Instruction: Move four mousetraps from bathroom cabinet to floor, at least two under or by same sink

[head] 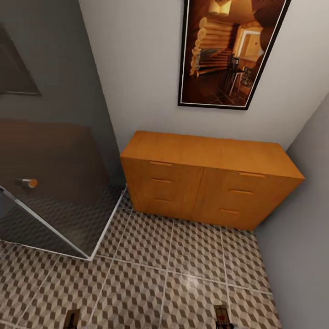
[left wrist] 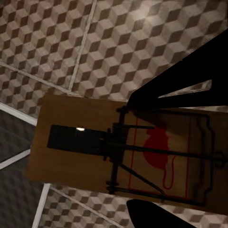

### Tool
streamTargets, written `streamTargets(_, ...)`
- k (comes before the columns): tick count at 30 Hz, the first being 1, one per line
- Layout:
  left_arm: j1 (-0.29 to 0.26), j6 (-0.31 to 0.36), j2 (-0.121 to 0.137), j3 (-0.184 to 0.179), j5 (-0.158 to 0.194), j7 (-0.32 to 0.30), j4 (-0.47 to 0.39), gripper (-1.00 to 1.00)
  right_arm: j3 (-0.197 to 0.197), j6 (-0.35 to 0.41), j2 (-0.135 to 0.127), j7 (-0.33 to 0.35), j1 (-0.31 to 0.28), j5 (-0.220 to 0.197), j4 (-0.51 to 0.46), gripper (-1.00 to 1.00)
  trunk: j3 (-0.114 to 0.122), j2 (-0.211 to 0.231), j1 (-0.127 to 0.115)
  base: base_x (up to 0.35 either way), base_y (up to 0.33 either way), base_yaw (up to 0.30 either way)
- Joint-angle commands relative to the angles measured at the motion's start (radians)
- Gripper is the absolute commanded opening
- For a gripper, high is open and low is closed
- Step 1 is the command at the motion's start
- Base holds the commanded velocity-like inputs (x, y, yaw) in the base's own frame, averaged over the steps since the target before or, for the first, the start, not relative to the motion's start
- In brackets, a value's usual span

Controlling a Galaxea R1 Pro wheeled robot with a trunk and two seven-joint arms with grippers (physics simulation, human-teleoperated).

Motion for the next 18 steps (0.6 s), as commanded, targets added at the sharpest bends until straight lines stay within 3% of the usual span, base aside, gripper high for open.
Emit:
streamTargets(1,-0.002,-0.004,-0.001,-0.008,-0.002,0.009,0.003,-1.00,0.008,-0.004,-0.001,-0.002,-0.001,-0.013,0.000,-1.00,-0.001,-0.002,0.000,-0.142,0.000,0.259)
streamTargets(8,-0.002,-0.004,-0.001,-0.008,-0.002,0.009,0.003,-1.00,0.008,-0.004,-0.001,-0.003,-0.001,-0.013,0.001,-1.00,0.005,-0.002,0.000,-0.107,0.000,0.263)
streamTargets(18,-0.002,-0.003,-0.001,-0.008,-0.002,0.009,0.003,-1.00,0.008,-0.004,-0.001,-0.003,-0.001,-0.013,0.009,-1.00,0.011,-0.002,0.000,-0.012,0.000,0.269)
